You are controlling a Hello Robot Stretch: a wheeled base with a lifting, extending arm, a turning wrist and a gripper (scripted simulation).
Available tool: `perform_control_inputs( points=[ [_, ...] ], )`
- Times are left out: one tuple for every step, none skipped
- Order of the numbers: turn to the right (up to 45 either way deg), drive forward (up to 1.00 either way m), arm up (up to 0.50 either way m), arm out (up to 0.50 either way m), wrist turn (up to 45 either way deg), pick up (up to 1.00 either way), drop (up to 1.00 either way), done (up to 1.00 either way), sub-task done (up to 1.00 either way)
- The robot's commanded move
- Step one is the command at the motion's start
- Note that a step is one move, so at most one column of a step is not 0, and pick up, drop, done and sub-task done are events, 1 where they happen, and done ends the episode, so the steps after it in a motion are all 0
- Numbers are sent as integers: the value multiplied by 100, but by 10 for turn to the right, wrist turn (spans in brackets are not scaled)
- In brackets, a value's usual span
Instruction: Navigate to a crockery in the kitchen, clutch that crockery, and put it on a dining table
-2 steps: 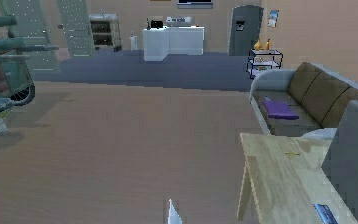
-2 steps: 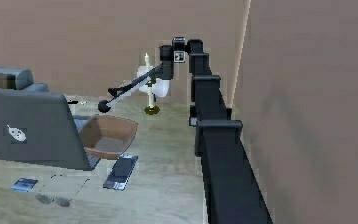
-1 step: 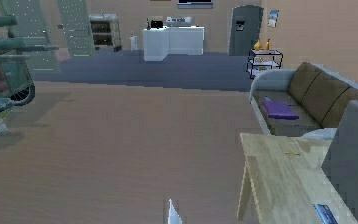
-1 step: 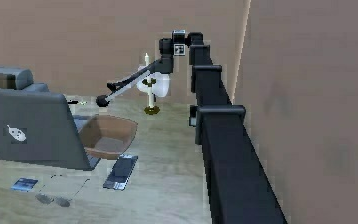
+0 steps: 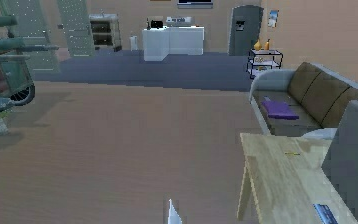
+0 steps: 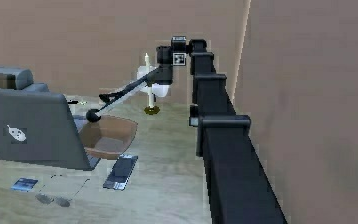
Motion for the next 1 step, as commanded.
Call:
perform_control_inputs(
  points=[
    [0,0,0,0,0,0,0,100,0]
  ],
)
